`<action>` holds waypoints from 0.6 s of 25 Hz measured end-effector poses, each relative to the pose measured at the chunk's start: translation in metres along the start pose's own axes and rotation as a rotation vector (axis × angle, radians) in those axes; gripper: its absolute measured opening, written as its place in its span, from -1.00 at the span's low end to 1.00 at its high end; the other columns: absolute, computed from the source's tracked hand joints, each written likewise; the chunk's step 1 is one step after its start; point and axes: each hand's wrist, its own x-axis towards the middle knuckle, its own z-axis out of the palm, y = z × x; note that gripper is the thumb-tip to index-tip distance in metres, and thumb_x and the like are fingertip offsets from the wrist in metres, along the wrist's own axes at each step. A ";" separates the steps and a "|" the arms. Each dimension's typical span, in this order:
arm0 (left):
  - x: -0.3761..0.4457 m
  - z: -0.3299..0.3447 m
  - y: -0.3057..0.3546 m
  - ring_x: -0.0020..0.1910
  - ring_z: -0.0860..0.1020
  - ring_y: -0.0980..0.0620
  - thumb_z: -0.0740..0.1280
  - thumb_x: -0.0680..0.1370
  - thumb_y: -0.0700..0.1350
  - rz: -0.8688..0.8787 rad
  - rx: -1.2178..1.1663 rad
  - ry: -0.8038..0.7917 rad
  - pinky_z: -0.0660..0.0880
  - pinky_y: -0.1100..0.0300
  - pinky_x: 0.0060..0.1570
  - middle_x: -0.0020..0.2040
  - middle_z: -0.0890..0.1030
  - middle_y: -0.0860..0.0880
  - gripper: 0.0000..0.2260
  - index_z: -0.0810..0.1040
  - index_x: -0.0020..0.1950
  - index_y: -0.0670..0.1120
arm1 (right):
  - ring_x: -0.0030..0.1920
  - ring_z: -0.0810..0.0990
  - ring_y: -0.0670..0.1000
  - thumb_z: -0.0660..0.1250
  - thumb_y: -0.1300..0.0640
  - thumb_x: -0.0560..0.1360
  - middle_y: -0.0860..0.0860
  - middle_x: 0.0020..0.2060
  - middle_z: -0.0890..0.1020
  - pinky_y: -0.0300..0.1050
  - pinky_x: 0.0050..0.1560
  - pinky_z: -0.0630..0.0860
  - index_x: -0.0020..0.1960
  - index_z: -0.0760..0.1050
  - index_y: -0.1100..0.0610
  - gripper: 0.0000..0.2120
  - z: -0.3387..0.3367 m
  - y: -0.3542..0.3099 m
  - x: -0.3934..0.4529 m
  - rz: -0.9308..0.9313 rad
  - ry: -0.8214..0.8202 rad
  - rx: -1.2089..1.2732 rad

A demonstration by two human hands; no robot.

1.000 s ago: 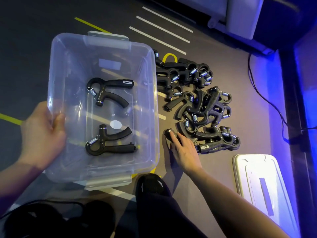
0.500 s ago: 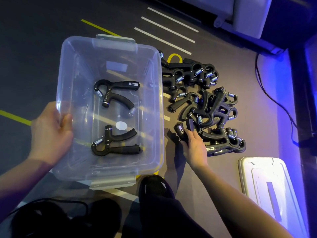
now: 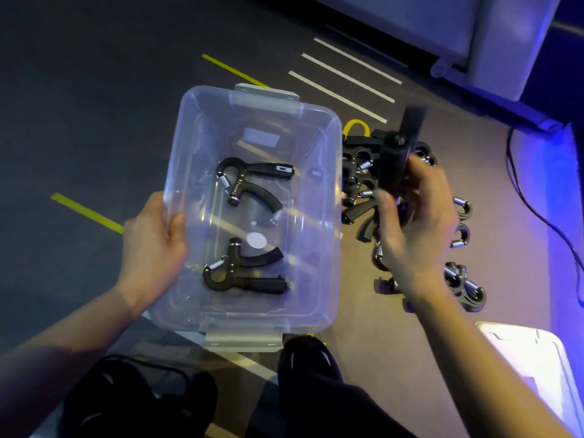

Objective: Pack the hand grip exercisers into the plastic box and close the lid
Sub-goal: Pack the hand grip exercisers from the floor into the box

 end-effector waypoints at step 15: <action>-0.002 0.001 -0.008 -0.44 0.38 -0.26 0.22 0.50 -0.31 0.010 -0.059 0.026 0.20 0.05 -0.45 -0.51 0.33 0.00 -0.90 0.44 0.01 -0.22 | -0.18 0.57 0.19 0.32 0.42 0.31 0.17 -0.20 0.54 0.04 -0.34 0.57 -0.08 0.48 0.22 -0.78 0.147 -0.013 0.046 -1.732 -1.162 -0.108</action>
